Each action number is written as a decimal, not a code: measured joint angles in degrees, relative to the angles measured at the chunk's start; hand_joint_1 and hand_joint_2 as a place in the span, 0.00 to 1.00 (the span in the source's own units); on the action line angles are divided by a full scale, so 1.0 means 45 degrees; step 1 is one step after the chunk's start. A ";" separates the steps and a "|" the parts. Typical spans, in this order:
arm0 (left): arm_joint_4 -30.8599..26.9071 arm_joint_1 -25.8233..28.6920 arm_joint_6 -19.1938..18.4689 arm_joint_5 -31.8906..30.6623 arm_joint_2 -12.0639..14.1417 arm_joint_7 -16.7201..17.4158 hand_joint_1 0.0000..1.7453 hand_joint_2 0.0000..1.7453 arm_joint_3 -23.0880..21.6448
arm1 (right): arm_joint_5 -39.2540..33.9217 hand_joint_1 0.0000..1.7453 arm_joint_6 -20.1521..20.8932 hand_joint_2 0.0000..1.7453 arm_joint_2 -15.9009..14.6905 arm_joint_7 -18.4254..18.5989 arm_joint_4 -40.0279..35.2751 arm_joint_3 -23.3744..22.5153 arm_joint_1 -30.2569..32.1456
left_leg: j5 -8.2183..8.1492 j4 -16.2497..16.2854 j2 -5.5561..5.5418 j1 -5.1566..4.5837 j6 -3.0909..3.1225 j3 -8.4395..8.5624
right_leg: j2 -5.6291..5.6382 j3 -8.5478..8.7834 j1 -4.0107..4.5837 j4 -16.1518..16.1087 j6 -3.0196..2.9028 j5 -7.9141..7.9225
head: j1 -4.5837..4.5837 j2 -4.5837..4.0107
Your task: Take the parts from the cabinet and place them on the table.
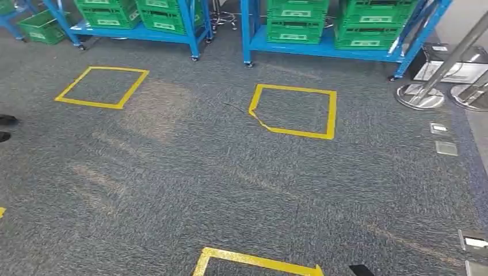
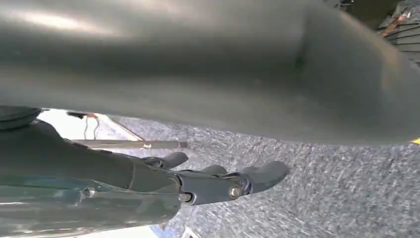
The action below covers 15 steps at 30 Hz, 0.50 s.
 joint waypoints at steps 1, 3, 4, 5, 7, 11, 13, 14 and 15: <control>0.0000 0.0005 0.0000 0.0000 -0.0015 -0.0024 0.00 0.00 0.0000 | 0.0000 0.00 0.0000 0.00 0.0000 -0.0009 -0.0005 0.0000 -0.0010 | -0.0395 0.0484 -0.0374 0.0037 -0.0075 -0.0178 | 0.0082 -0.0023 -0.0012 -0.0008 -0.0046 0.0028 | -0.0019 0.0000; 0.0000 0.0027 0.0010 0.0000 -0.0024 -0.0213 0.00 0.00 0.0000 | 0.0000 0.00 -0.0015 0.00 0.0000 -0.0039 -0.0005 0.0000 -0.0031 | -0.1483 0.2526 -0.0693 0.0063 -0.0167 -0.1128 | 0.0209 -0.0090 -0.0017 -0.0004 -0.0113 0.0069 | -0.0024 0.0000; 0.0000 0.0046 0.0054 0.0000 -0.0029 -0.0331 0.00 0.00 0.0000 | 0.0000 0.00 -0.0015 0.00 -0.0005 -0.0058 -0.0005 0.0000 -0.0029 | -0.1874 0.3617 -0.0743 0.0062 -0.0193 -0.1649 | 0.0306 -0.0109 -0.0008 -0.0004 -0.0127 0.0078 | -0.0024 0.0000; 0.0000 0.0063 0.0107 0.0000 -0.0044 -0.0470 0.00 0.00 0.0000 | 0.0000 0.00 -0.0015 0.00 -0.0010 -0.0121 0.0000 0.0005 -0.0020 | -0.1995 0.4277 -0.0766 0.0060 -0.0192 -0.1986 | 0.0440 -0.0119 0.0004 0.0002 -0.0127 0.0079 | -0.0019 0.0000; 0.0005 0.0091 0.0136 -0.0049 -0.0063 -0.0627 0.00 0.00 0.0000 | 0.0000 0.00 -0.0015 0.00 -0.0049 -0.0267 0.0000 0.0005 -0.0019 | -0.1293 0.3501 -0.0800 0.0057 -0.0085 -0.1660 | 0.0704 -0.0092 0.0021 0.0003 -0.0124 0.0084 | -0.0024 0.0000; 0.0005 0.0068 0.0151 -0.0049 -0.0039 -0.0636 0.00 0.00 0.0005 | 0.0000 0.00 0.0010 0.00 -0.0058 -0.0461 -0.0005 0.0024 -0.0076 | 0.0099 -0.0100 -0.1614 0.0018 0.0245 -0.0027 | 0.1169 -0.0115 0.0098 0.0040 -0.0009 0.0097 | -0.0019 0.0000; 0.0000 0.0031 0.0151 -0.0029 -0.0049 -0.0558 0.00 0.00 0.0005 | 0.0000 0.00 0.0029 0.00 -0.0078 -0.0446 -0.0005 0.0063 -0.0080 | 0.0103 -0.0071 -0.1466 -0.0042 0.0243 -0.0064 | 0.1295 -0.0180 0.0025 0.0001 0.0117 0.0151 | -0.0019 0.0000; 0.0000 0.0026 0.0141 -0.0010 -0.0049 -0.0520 0.00 0.00 0.0005 | 0.0000 0.00 0.0019 0.00 -0.0083 -0.0412 0.0000 0.0068 -0.0078 | 0.0114 -0.0077 -0.1377 -0.0065 0.0268 -0.0056 | 0.1406 -0.0170 -0.0009 -0.0074 0.0214 0.0200 | -0.0019 0.0000; 0.0000 0.0011 0.0141 0.0019 -0.0049 -0.0505 0.00 0.00 0.0005 | 0.0005 0.00 -0.0024 0.00 -0.0116 -0.0427 0.0000 0.0073 -0.0076 | 0.0196 -0.0230 -0.1269 0.0035 0.0375 -0.0035 | 0.1500 -0.0191 0.0058 -0.0084 0.0312 0.0217 | -0.0014 0.0000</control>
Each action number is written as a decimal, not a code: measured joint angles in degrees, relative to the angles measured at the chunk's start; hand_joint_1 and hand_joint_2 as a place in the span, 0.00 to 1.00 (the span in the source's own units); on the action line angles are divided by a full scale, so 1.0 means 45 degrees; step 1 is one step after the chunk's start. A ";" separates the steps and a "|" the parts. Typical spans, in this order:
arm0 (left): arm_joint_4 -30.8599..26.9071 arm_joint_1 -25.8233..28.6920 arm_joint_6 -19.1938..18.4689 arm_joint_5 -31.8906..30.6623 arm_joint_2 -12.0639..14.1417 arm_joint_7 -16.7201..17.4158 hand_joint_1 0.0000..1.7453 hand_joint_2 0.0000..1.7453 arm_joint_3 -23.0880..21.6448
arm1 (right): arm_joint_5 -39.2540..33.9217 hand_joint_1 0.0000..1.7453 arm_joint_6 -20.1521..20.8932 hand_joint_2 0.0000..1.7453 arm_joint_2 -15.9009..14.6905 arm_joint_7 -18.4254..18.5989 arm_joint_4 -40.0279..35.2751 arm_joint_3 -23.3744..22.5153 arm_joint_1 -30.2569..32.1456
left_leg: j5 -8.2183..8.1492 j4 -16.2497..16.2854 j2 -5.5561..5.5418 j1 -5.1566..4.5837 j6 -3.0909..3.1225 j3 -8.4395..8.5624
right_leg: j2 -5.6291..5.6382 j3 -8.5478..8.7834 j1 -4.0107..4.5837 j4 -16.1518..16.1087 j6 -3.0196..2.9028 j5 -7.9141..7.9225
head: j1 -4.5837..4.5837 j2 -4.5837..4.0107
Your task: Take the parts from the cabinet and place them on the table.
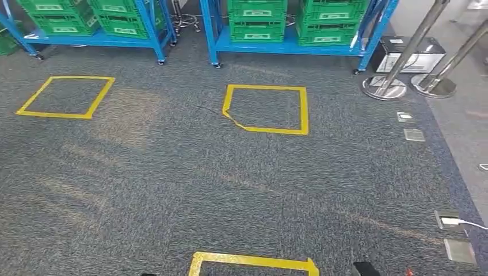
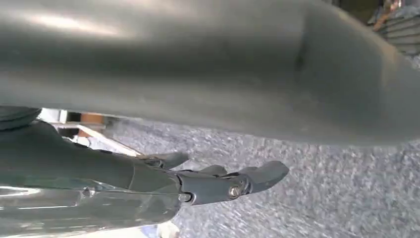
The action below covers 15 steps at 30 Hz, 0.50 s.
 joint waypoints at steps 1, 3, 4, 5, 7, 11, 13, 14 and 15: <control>0.0000 -0.0002 0.0000 0.0029 -0.0054 0.0000 0.00 0.00 0.0000 | 0.0063 0.00 -0.0049 0.00 -0.0025 -0.0048 0.0000 0.0010 0.0027 | 0.0072 -0.0129 0.0178 0.0054 0.0021 0.0074 | -0.0325 -0.0036 -0.0016 0.0205 0.0015 -0.0137 | -0.0010 0.0000; 0.0000 0.0016 -0.0034 0.0039 -0.0039 -0.0082 0.00 0.00 0.0000 | 0.0102 0.00 -0.0097 0.00 -0.0006 -0.0063 0.0000 0.0049 0.0008 | -0.0102 -0.0217 0.0240 0.0027 0.0142 0.0071 | -0.1107 -0.0852 0.0016 0.1917 0.0076 -0.1224 | 0.0010 0.0000; 0.0000 0.0026 -0.0063 0.0034 -0.0034 -0.0136 0.00 0.00 0.0000 | 0.0102 0.00 -0.0117 0.00 -0.0025 -0.0034 0.0000 0.0058 -0.0005 | -0.0139 -0.0207 0.0274 0.0011 0.0196 0.0080 | -0.1221 -0.1331 0.0004 0.2912 0.0086 -0.1592 | 0.0014 0.0000; 0.0005 0.0047 -0.0175 -0.0015 -0.0029 -0.0170 0.00 0.00 0.0000 | 0.0078 0.00 -0.0122 0.00 -0.0035 -0.0025 0.0000 0.0073 0.0002 | -0.0195 -0.0205 0.0367 -0.0002 0.0193 0.0120 | -0.1282 -0.1830 0.0004 0.3950 0.0110 -0.1859 | 0.0010 0.0000; 0.0000 0.0107 -0.0355 -0.0131 -0.0029 -0.0253 0.00 0.00 0.0000 | -0.0005 0.00 -0.0122 0.00 -0.0040 -0.0010 0.0000 0.0112 0.0042 | -0.0316 -0.0190 0.0502 0.0001 0.0163 0.0288 | -0.1314 -0.1882 -0.0006 0.4009 0.0148 -0.1464 | 0.0010 0.0000; 0.0005 0.0107 -0.0559 -0.0306 -0.0053 -0.0316 0.00 0.00 -0.0005 | -0.0053 0.00 -0.0122 0.00 -0.0088 -0.0059 0.0005 0.0121 0.0047 | -0.0645 -0.0149 0.0672 -0.0071 -0.0128 0.0766 | -0.1612 0.0068 -0.0020 0.0321 0.0174 -0.0253 | 0.0010 0.0000; 0.0004 0.0067 -0.0563 -0.0311 -0.0049 -0.0340 0.00 0.00 -0.0005 | -0.0053 0.00 -0.0122 0.00 -0.0093 -0.0068 0.0005 0.0131 0.0026 | -0.0760 -0.0116 0.0677 -0.0073 -0.0218 0.0793 | -0.1554 0.0115 0.0009 0.0217 -0.0141 -0.0403 | -0.0024 0.0000; 0.0005 0.0049 -0.0563 -0.0311 -0.0049 -0.0345 0.00 0.00 -0.0005 | -0.0053 0.00 -0.0122 0.00 -0.0088 -0.0063 0.0010 0.0131 0.0061 | -0.0833 -0.0166 0.0700 -0.0076 -0.0284 0.0874 | -0.1519 0.0133 0.0058 0.0218 -0.0235 -0.0514 | -0.0019 0.0000; 0.0004 0.0010 -0.0563 -0.0311 -0.0044 -0.0350 0.00 0.00 -0.0005 | -0.0053 0.00 -0.0117 0.00 -0.0088 -0.0059 0.0020 0.0136 0.0098 | -0.0924 -0.0178 0.0716 -0.0064 -0.0340 0.0956 | -0.1462 0.0260 0.0041 0.0200 -0.0318 -0.0582 | -0.0020 0.0000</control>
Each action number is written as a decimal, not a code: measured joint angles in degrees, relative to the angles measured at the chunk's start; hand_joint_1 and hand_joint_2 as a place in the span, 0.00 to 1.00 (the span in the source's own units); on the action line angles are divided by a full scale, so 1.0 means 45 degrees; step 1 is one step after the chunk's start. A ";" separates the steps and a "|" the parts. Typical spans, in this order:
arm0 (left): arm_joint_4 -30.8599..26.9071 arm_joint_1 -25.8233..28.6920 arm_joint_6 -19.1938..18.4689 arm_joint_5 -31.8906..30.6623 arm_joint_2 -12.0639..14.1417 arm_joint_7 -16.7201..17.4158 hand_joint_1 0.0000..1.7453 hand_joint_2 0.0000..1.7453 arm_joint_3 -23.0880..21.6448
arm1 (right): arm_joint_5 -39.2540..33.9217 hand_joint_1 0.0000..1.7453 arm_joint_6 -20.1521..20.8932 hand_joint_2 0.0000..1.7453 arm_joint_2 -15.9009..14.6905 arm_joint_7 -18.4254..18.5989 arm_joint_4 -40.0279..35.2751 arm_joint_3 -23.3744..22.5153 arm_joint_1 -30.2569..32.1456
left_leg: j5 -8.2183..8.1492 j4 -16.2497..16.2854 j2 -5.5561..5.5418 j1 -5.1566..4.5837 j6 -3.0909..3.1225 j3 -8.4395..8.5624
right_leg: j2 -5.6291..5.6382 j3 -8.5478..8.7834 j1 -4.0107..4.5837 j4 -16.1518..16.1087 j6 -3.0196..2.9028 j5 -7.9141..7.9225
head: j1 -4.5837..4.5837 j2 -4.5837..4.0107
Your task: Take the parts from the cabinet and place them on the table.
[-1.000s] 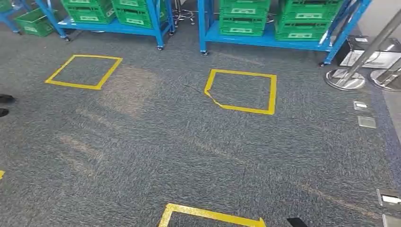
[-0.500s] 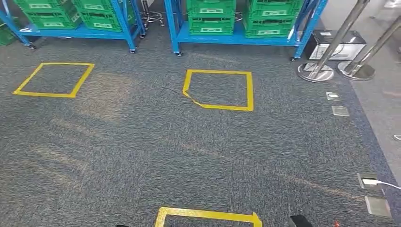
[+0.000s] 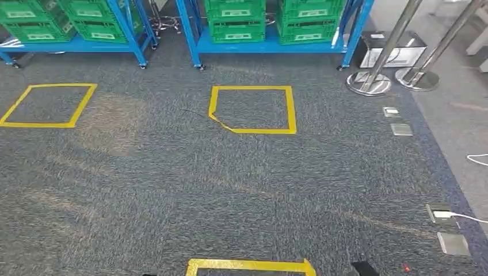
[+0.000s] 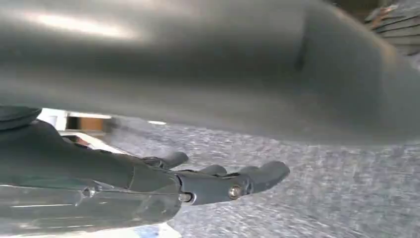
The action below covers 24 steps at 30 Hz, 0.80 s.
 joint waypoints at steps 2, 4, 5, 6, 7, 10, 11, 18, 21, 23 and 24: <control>-0.0005 -0.0028 -0.0015 -0.0005 0.0010 -0.0015 0.00 0.00 0.0000 | 0.0000 0.00 0.0005 0.00 0.0000 -0.0024 -0.0019 0.0019 0.0045 | -0.0163 0.0743 -0.0090 0.0033 -0.0118 -0.0210 | 0.0064 0.0421 -0.0074 -0.0094 -0.0144 -0.0212 | 0.0010 -0.0005; -0.0005 -0.0032 -0.0044 -0.0005 0.0005 -0.0015 0.00 0.00 0.0000 | 0.0000 0.00 0.0015 0.00 0.0000 -0.0010 -0.0019 0.0034 -0.0003 | -0.0552 0.3136 -0.0115 0.0068 -0.0235 -0.1868 | 0.0074 0.0772 -0.0056 -0.0199 -0.0265 -0.0430 | 0.0000 0.0000; -0.0005 0.0009 -0.0053 0.0000 -0.0004 0.0010 0.00 0.00 0.0000 | 0.0000 0.00 0.0029 0.00 0.0000 -0.0010 -0.0020 0.0044 -0.0003 | -0.0561 0.4243 -0.0119 0.0069 -0.0248 -0.2801 | 0.0114 0.0988 -0.0042 -0.0258 -0.0282 -0.0590 | 0.0015 0.0000; -0.0005 0.0061 -0.0068 0.0000 -0.0009 0.0024 0.00 0.00 -0.0005 | 0.0000 0.00 0.0034 0.00 0.0000 -0.0005 -0.0015 0.0068 0.0014 | -0.0398 0.4876 -0.0125 0.0068 -0.0231 -0.3567 | 0.0193 0.1234 -0.0034 -0.0301 -0.0282 -0.0777 | -0.0010 0.0000; -0.0005 0.0121 -0.0068 0.0005 -0.0009 0.0058 0.00 0.00 -0.0005 | 0.0005 0.00 0.0034 0.00 0.0000 -0.0005 -0.0015 0.0083 0.0041 | 0.0086 0.4849 -0.0144 0.0064 -0.0187 -0.4017 | 0.0275 0.1517 -0.0033 -0.0348 -0.0289 -0.0975 | -0.0019 0.0000; 0.0000 0.0221 -0.0044 0.0034 0.0025 0.0082 0.00 0.00 -0.0005 | 0.0005 0.00 0.0039 0.00 0.0000 -0.0005 0.0000 0.0097 0.0062 | 0.3048 0.1754 -0.0267 -0.0114 0.0177 -0.3718 | 0.0480 0.2661 -0.0028 -0.0702 -0.0253 -0.1553 | -0.0024 0.0000; 0.0005 0.0234 -0.0030 0.0044 0.0081 0.0087 0.00 0.00 -0.0005 | 0.0005 0.00 0.0053 0.00 0.0005 -0.0005 0.0014 0.0102 0.0113 | 0.3401 0.1058 -0.0369 -0.0240 0.0408 -0.3493 | 0.0491 0.2770 -0.0116 -0.0964 -0.0238 -0.1695 | -0.0020 0.0000; 0.0024 0.0147 0.0190 0.0083 0.0083 0.0141 0.00 0.00 -0.0005 | 0.0000 0.00 0.0073 0.00 0.0034 0.0044 0.0039 0.0151 0.0037 | 0.2183 -0.0803 -0.0344 -0.0129 0.0766 -0.1309 | 0.0230 0.2218 -0.0061 0.1315 0.0337 -0.0757 | -0.0107 0.0000; 0.0024 0.0141 0.0296 0.0121 0.0039 0.0141 0.00 0.00 -0.0005 | 0.0000 0.00 0.0039 0.00 -0.0015 0.0044 0.0039 0.0155 0.0016 | 0.1813 -0.0815 -0.0430 -0.0006 0.0609 -0.0963 | 0.0196 0.0422 -0.0137 0.2856 0.0490 -0.2782 | -0.0116 0.0000; 0.0024 0.0160 0.0296 0.0126 -0.0009 0.0155 0.00 0.00 -0.0005 | 0.0000 0.00 0.0034 0.00 -0.0019 0.0044 0.0044 0.0160 0.0049 | 0.1541 -0.0774 -0.0462 0.0107 0.0472 -0.0601 | 0.0172 0.0083 -0.0252 0.2295 0.0627 -0.2814 | -0.0112 0.0000; 0.0024 0.0182 0.0296 0.0126 -0.0024 0.0165 0.00 0.00 -0.0005 | 0.0000 0.00 0.0034 0.00 -0.0019 0.0049 0.0044 0.0170 0.0098 | 0.1373 -0.0763 -0.0473 0.0200 0.0369 -0.0348 | 0.0151 0.0172 -0.0339 0.1432 0.0792 -0.2067 | -0.0083 0.0000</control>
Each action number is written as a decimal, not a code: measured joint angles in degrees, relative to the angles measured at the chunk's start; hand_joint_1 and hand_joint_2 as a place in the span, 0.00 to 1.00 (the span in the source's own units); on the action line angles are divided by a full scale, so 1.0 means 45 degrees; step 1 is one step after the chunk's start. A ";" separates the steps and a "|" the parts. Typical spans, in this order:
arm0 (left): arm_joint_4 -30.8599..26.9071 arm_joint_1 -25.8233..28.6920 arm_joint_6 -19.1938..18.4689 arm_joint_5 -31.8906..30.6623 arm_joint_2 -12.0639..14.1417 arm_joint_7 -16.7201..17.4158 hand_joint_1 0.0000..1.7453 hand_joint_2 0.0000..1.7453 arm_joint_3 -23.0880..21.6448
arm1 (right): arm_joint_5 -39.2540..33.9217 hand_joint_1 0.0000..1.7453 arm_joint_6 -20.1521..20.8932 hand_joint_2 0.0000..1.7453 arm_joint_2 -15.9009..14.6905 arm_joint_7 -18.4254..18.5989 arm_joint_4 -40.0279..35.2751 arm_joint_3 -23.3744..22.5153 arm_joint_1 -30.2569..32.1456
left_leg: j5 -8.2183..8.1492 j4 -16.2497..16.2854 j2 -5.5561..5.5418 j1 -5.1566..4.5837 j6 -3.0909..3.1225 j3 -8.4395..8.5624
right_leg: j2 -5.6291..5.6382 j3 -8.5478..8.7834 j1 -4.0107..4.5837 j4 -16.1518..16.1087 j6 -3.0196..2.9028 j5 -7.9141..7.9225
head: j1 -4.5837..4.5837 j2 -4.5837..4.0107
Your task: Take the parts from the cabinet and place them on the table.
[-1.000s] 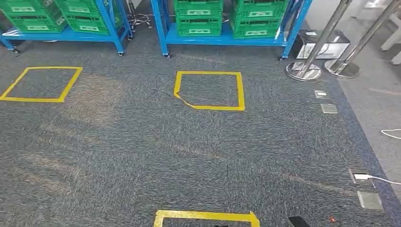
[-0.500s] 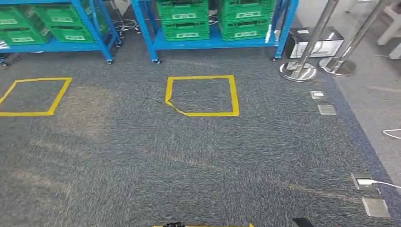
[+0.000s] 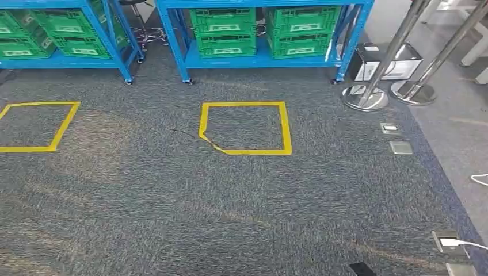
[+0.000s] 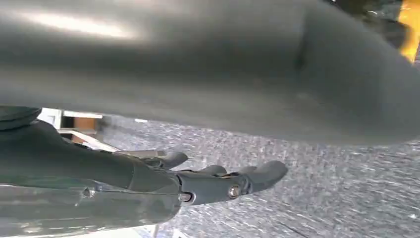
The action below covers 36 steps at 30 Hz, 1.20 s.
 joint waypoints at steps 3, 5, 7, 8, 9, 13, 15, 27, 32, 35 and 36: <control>0.0010 -0.0031 -0.0029 0.0029 0.0044 -0.0009 0.00 0.00 0.0000 | 0.0005 0.00 0.0005 0.00 0.0019 0.0014 0.0029 0.0024 0.0007 | -0.0520 0.0593 -0.0008 0.0066 -0.0370 0.0141 | -0.0296 -0.0104 -0.0207 -0.1796 0.0153 0.2134 | 0.0018 0.0000; 0.0015 -0.0079 -0.0034 0.0029 0.0054 -0.0024 0.00 0.00 0.0000 | 0.0043 0.00 0.0015 0.00 0.0019 0.0019 0.0019 0.0039 -0.0025 | -0.0664 0.0580 0.0035 0.0048 -0.0537 0.0062 | -0.0171 -0.0147 -0.0119 -0.1616 -0.0350 0.2281 | -0.0136 0.0000; 0.0010 -0.0072 -0.0034 0.0029 0.0044 -0.0039 0.00 0.00 0.0000 | 0.0049 0.00 0.0015 0.00 0.0015 0.0029 0.0024 0.0044 0.0009 | -0.0703 0.0744 0.0045 0.0128 -0.0628 0.0096 | -0.0142 -0.0026 -0.0114 -0.1579 -0.0538 0.2256 | -0.0136 0.0000; 0.0010 -0.0081 -0.0039 0.0029 0.0034 -0.0058 0.00 0.00 0.0000 | 0.0049 0.00 0.0015 0.00 0.0015 0.0019 0.0024 0.0049 -0.0017 | -0.0900 0.1107 0.0043 0.0150 -0.0655 -0.0071 | -0.0139 0.0025 -0.0099 -0.1589 -0.0617 0.2254 | -0.0170 0.0000; 0.0010 -0.0101 -0.0039 0.0029 0.0015 -0.0058 0.00 0.00 0.0000 | 0.0049 0.00 0.0005 0.00 0.0015 0.0015 0.0024 0.0049 -0.0042 | -0.1291 0.1871 0.0053 0.0148 -0.0694 -0.0481 | -0.0113 0.0036 -0.0068 -0.1590 -0.0647 0.2272 | -0.0199 0.0000; 0.0010 -0.0098 -0.0078 0.0029 -0.0019 -0.0083 0.00 0.00 0.0000 | 0.0049 0.00 0.0005 0.00 0.0010 0.0010 0.0024 0.0053 -0.0041 | -0.2379 0.5485 0.0053 0.0099 -0.0650 -0.2809 | -0.0043 0.0137 0.0152 -0.1611 -0.0844 0.1975 | -0.0214 0.0000; 0.0010 -0.0009 -0.0112 -0.0005 -0.0024 -0.0112 0.00 0.00 0.0000 | 0.0049 0.00 0.0019 0.00 0.0010 -0.0034 0.0024 0.0058 -0.0043 | -0.1317 0.4308 0.0050 -0.0032 -0.0345 -0.2575 | -0.0018 0.0398 0.0266 -0.1626 -0.0891 0.1795 | -0.0214 0.0000; 0.0019 -0.0067 -0.0146 -0.0034 0.0068 -0.0194 0.00 0.00 0.0000 | 0.0083 0.00 0.0049 0.00 0.0010 -0.0058 0.0010 0.0180 -0.0119 | -0.0640 0.0424 0.0109 -0.0390 0.0509 -0.0133 | -0.0053 -0.1104 0.0264 0.1889 -0.0297 0.0595 | -0.0136 0.0000; 0.0019 0.0090 -0.0189 -0.0005 0.0015 -0.0063 0.00 0.00 0.0000 | 0.0078 0.00 0.0053 0.00 0.0000 -0.0053 0.0024 0.0214 0.0048 | -0.1686 0.0425 0.0039 -0.0350 0.0339 0.1223 | -0.0095 -0.1772 0.0142 -0.0127 -0.0097 0.1110 | -0.0098 0.0000; 0.0024 0.0012 -0.0189 0.0005 0.0015 -0.0029 0.00 0.00 0.0000 | 0.0078 0.00 0.0054 0.00 0.0005 -0.0034 0.0092 0.0238 0.0103 | -0.2281 0.0372 0.0058 -0.0373 0.0122 0.1606 | -0.0226 -0.1545 0.0331 -0.0982 -0.0585 0.2832 | -0.0125 0.0000; 0.0024 -0.0042 -0.0189 0.0000 0.0020 -0.0024 0.00 0.00 0.0000 | 0.0078 0.00 0.0063 0.00 0.0005 -0.0034 0.0073 0.0243 0.0031 | -0.2249 0.0287 0.0054 -0.0336 0.0039 0.1871 | -0.0192 -0.1502 0.0333 -0.1017 -0.0755 0.2822 | -0.0155 0.0000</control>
